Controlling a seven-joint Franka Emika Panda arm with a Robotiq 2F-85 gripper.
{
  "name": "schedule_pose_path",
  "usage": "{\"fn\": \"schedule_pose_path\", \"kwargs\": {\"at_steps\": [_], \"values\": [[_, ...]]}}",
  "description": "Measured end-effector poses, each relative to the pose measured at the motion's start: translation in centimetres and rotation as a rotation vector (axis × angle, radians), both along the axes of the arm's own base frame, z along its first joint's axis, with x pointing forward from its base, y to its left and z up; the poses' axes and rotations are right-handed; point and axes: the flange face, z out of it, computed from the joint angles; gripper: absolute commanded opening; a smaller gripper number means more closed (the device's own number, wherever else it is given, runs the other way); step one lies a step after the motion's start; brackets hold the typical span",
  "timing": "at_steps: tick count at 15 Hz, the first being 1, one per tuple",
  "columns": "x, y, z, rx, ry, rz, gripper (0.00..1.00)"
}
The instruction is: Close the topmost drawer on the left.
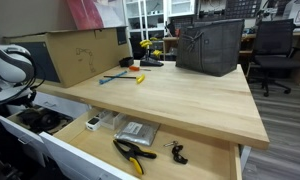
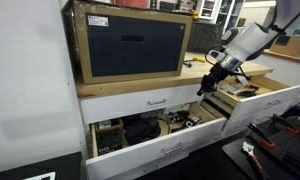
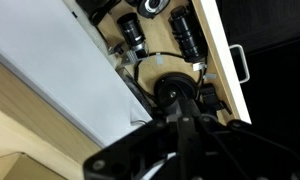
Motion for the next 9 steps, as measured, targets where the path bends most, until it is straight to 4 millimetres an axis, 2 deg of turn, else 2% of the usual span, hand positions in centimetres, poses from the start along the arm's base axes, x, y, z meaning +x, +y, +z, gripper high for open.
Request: {"fn": "schedule_pose_path", "kwargs": {"at_steps": [5,9], "values": [[-4.1,-1.0,2.1,0.001,0.019,-0.092,0.0],[-5.2,-4.0,2.7,-0.012,0.026,-0.181,0.0]]}}
